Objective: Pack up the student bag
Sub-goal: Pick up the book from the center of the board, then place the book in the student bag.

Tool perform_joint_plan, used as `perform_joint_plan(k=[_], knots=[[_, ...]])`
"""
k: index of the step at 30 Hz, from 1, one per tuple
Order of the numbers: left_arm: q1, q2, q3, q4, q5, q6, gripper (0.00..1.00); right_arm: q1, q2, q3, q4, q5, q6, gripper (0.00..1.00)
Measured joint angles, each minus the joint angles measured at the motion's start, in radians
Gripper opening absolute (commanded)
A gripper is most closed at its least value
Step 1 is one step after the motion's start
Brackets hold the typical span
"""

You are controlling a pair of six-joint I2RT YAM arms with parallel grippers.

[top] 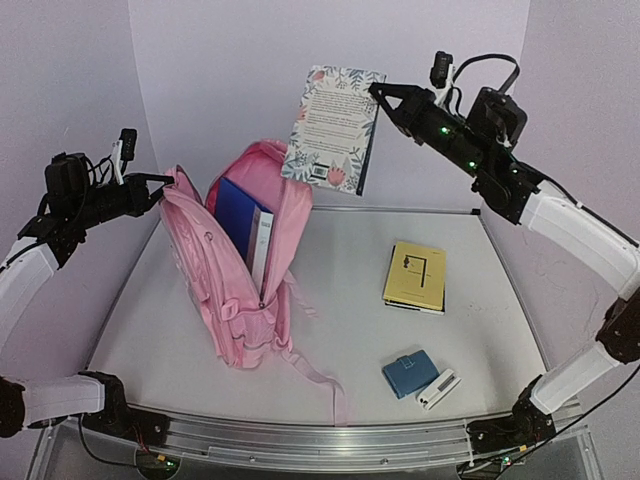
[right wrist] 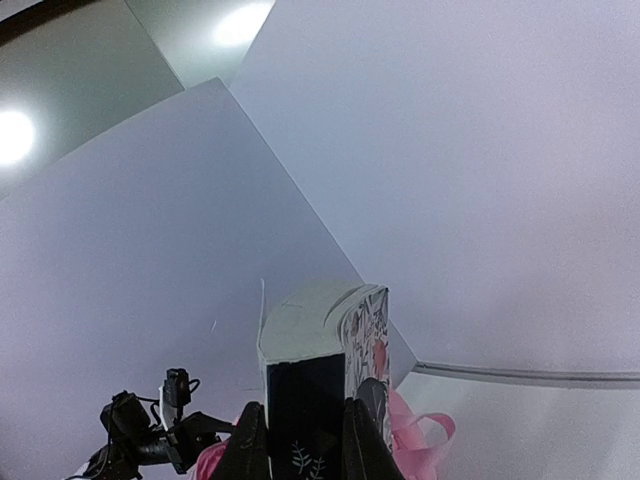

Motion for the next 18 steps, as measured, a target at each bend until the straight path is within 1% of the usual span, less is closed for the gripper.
perform_joint_plan(k=[7, 12, 18], knots=[[0.000, 0.003, -0.001, 0.001, 0.001, 0.000, 0.00, 0.091, 0.152, 0.128, 0.102, 0.140, -0.077, 0.00], [0.000, 0.004, -0.005, 0.009, 0.008, -0.001, 0.00, 0.150, 0.250, 0.235, 0.130, 0.275, -0.164, 0.00], [0.000, 0.003, -0.007, 0.009, 0.013, -0.001, 0.00, 0.192, 0.316, 0.322, 0.175, 0.421, -0.280, 0.00]])
